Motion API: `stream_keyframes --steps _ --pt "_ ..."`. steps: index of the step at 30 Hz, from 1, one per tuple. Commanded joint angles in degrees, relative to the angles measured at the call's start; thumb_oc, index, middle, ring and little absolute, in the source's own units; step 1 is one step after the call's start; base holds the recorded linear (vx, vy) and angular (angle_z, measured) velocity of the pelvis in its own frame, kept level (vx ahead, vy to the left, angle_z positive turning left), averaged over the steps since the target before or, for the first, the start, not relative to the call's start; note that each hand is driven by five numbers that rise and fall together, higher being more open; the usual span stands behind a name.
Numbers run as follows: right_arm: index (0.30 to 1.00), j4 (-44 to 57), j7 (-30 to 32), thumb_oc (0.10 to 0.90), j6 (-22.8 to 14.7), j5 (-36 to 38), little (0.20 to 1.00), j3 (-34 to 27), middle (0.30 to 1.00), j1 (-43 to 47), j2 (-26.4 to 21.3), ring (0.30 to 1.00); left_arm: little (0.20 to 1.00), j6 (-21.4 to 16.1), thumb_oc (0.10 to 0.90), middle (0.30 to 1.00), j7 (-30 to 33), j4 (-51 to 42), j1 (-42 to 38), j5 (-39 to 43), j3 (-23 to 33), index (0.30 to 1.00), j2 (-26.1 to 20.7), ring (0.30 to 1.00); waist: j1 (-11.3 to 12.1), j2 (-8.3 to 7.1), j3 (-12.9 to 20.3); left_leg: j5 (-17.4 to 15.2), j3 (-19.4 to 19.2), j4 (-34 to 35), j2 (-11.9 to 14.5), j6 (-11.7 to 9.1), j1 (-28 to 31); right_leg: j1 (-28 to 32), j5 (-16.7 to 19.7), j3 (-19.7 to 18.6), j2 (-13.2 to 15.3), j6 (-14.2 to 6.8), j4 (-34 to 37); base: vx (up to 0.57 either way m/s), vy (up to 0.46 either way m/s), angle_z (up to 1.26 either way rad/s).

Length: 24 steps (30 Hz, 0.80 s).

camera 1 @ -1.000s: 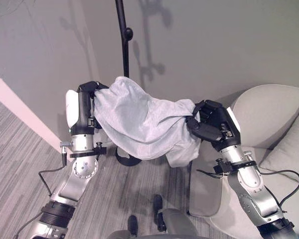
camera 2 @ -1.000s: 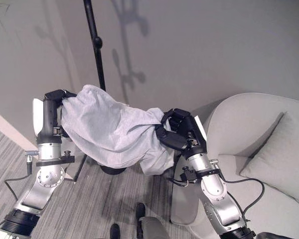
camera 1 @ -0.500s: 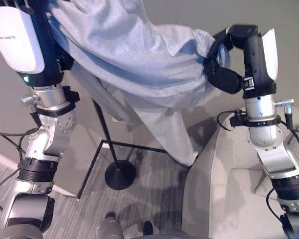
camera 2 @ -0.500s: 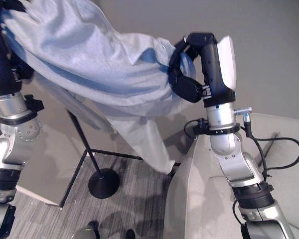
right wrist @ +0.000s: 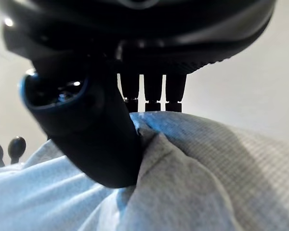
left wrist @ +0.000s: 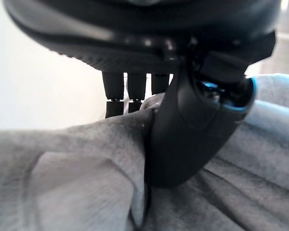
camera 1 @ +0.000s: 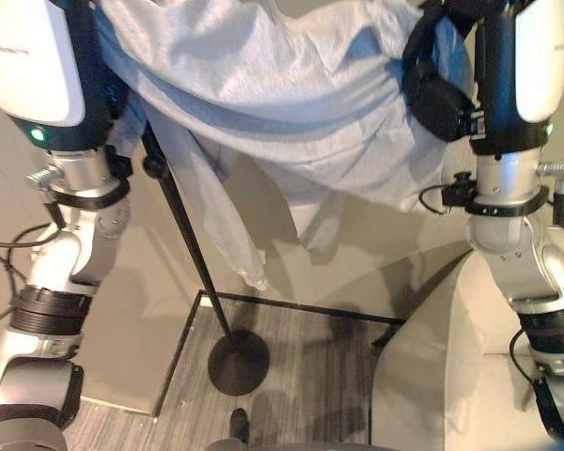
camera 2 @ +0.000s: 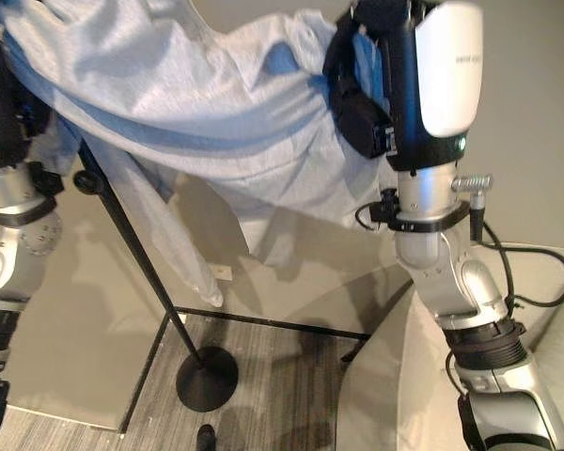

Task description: Hang the clothes on the sofa on the clothes rack.

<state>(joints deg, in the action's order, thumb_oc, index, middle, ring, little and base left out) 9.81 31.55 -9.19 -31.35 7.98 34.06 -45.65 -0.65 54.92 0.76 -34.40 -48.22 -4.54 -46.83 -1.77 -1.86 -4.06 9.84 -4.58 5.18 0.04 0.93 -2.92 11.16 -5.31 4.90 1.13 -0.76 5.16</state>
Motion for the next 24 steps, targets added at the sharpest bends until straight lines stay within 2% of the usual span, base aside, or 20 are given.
stream_keyframes --steps 1,4,9,24 --pt "0.300 2.4 5.1 0.400 0.7 -1.7 0.300 -4.4 0.300 4.5 -0.5 0.300 0.300 5.0 0.400 0.300 2.1 -2.0 -4.8 -2.3 8.7 0.300 -7.3 0.300 2.0 -2.24 8.0 -7.8 -3.1 -0.3 4.2 -4.8 5.3 -1.5 2.6 0.4 6.1 -6.5 -2.9 0.01 0.008 0.15" --pt "0.300 0.9 4.9 0.400 0.9 -0.9 0.300 -3.2 0.300 5.3 0.7 0.300 0.300 5.9 0.400 0.300 2.3 -2.0 -4.2 -3.1 9.0 0.300 -8.2 0.300 2.6 -2.31 8.3 -8.3 -3.0 -0.2 3.8 -4.6 5.4 -1.2 2.7 0.9 6.4 -6.7 -2.5 0.03 0.011 0.10" --pt "0.300 -0.3 4.7 0.400 1.3 -0.6 0.300 -2.6 0.300 4.8 1.8 0.300 0.300 5.7 0.400 0.300 1.8 -3.8 -0.9 -2.7 11.6 0.300 -6.6 0.300 2.9 -2.03 8.3 -8.7 -2.5 -0.2 3.5 -4.4 5.7 -0.9 2.8 1.4 6.8 -7.0 -2.3 0.02 0.002 0.02" --pt "0.300 4.6 3.7 0.400 1.3 -0.7 0.300 -5.0 0.300 -4.7 6.3 0.300 0.300 3.2 0.400 0.300 0.2 -6.8 3.7 -2.0 11.5 0.300 -3.2 0.300 1.5 -0.86 7.7 -8.9 -1.8 -0.2 3.4 -4.1 5.8 -1.3 2.8 1.5 6.9 -7.0 -2.8 0.00 -0.017 0.02"
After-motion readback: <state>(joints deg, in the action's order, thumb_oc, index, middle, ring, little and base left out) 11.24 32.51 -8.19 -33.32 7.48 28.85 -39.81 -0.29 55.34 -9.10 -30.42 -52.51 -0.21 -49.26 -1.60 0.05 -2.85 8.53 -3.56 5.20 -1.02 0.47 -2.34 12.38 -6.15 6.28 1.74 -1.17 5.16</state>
